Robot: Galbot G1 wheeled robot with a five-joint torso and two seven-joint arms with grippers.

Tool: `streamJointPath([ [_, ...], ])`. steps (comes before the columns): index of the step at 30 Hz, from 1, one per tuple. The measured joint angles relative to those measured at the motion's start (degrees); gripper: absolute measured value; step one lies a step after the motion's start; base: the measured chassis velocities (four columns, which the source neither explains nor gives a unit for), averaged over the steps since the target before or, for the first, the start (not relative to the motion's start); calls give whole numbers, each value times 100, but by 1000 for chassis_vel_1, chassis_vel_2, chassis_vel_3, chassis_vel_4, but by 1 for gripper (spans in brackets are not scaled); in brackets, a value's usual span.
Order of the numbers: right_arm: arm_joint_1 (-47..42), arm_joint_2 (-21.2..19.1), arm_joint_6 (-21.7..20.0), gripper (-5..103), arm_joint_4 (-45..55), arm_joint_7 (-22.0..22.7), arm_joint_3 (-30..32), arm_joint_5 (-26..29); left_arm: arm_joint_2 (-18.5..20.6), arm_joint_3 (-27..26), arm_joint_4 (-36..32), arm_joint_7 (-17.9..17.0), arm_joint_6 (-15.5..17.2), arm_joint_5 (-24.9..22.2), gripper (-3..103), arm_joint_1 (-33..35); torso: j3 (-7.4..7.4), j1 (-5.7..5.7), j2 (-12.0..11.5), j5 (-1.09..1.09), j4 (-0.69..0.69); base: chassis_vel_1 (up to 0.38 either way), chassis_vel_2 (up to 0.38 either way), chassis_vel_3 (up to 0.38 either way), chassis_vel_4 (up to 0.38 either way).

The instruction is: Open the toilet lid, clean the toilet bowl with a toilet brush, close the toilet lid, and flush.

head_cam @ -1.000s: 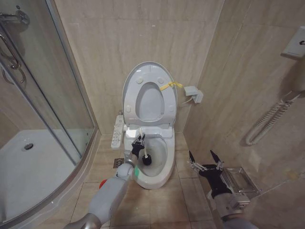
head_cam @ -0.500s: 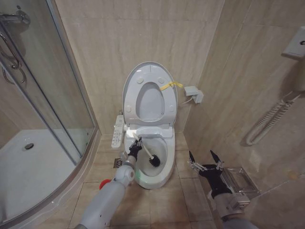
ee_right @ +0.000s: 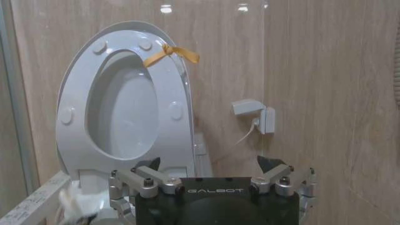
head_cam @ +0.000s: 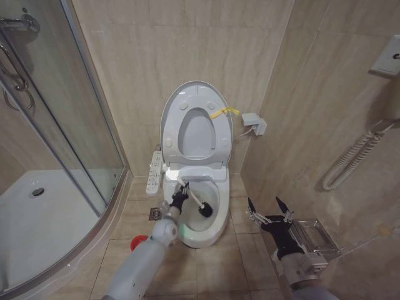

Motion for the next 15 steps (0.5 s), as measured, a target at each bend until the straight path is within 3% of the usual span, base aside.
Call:
streamJointPath([
  [2, -1, 0, 0, 100, 0, 0, 0, 0, -5, 3, 159, 100, -84, 469, 18, 48, 2, 1, -1, 0, 1, 0, 0, 0, 0],
  [4, 1, 0, 0, 100, 0, 0, 0, 0, -52, -8, 124, 74, -89, 344, 18, 14, 2, 2, -2, 1, -1, 0, 0, 0, 0],
  [9, 0, 0, 0, 100, 0, 0, 0, 0, -128, 49, -153, -18, -21, -266, 18, -150, 2, 2, -2, 0, -6, 0, 0, 0, 0],
  [15, 0, 0, 0, 100, 0, 0, 0, 0, -51, 76, -685, -283, 231, -1027, 18, -178, 2, 2, -2, 2, -1, 0, 0, 0, 0],
])
